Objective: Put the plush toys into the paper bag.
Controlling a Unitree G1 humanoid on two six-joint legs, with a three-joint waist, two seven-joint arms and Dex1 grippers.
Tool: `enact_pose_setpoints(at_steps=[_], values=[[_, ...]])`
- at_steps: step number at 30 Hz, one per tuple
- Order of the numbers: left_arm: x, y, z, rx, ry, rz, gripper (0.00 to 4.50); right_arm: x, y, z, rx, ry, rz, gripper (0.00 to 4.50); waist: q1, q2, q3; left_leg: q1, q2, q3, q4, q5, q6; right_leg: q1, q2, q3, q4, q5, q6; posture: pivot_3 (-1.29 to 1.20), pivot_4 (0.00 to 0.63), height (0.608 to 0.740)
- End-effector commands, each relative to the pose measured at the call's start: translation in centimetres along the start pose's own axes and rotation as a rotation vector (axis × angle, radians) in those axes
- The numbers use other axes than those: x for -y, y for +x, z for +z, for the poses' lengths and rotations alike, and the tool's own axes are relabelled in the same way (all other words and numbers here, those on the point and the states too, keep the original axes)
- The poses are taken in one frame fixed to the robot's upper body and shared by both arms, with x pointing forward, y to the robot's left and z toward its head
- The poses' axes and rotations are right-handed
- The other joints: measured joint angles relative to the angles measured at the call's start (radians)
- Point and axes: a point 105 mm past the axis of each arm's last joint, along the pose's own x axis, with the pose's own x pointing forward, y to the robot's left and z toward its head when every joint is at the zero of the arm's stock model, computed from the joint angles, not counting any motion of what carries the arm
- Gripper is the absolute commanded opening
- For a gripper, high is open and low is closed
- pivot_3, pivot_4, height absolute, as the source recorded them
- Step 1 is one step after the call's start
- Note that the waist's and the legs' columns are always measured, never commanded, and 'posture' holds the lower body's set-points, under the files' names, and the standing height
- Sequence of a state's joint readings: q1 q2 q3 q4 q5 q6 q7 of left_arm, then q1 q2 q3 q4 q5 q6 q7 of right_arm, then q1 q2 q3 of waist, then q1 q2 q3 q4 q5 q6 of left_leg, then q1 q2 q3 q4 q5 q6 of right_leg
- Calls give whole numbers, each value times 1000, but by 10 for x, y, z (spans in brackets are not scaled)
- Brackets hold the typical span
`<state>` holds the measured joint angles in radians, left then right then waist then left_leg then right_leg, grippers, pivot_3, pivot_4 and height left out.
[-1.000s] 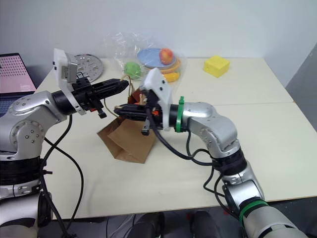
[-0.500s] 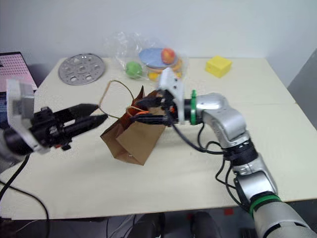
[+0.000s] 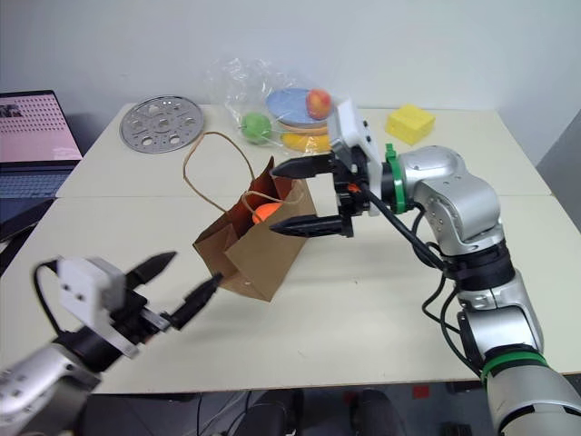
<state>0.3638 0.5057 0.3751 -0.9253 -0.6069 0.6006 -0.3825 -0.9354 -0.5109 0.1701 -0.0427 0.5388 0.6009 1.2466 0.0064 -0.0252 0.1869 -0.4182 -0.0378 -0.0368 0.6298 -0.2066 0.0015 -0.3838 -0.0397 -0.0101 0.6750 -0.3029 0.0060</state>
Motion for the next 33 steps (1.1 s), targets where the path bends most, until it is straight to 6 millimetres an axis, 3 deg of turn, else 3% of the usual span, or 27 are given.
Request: enact_pose_setpoints(at_steps=[1,6,9,16,30,31,33], values=[[5,9,2,78,30,14,4462,-6,-13,8,6,-27,-13,4500,2,0,0,-1,0,0,0,0,0,0,0,0,0,0,0,0,150,740],[-3,27,-6,105,46,31,4462,-3,-25,3,-14,12,-111,4500,5,1,1,-2,1,0,-1,0,0,-3,0,-1,3,-1,-1,0,150,740],[-6,36,-5,128,59,27,4462,-6,-32,-11,-43,39,-150,4500,5,1,0,-2,1,0,0,0,0,-3,1,-2,4,-1,-1,0,150,740],[-4,40,3,165,58,14,4462,-5,-45,-24,-76,67,-246,4500,2,1,1,-3,2,1,0,0,1,-4,1,-1,4,-1,-1,0,150,740],[-16,38,-4,137,-16,18,282,2,-58,-38,-92,102,-374,4500,3,1,0,-3,2,1,1,0,1,-3,1,-2,4,0,0,0,150,740],[-19,39,-4,131,-7,18,27,3,-61,-39,-99,100,-395,4500,3,1,0,-3,2,1,1,0,1,-3,1,-2,4,0,0,0,150,740],[-24,41,-2,128,37,29,27,5,-66,-40,-107,94,-424,4500,3,1,0,-3,2,1,1,0,1,-3,2,-2,4,0,0,0,150,740]])
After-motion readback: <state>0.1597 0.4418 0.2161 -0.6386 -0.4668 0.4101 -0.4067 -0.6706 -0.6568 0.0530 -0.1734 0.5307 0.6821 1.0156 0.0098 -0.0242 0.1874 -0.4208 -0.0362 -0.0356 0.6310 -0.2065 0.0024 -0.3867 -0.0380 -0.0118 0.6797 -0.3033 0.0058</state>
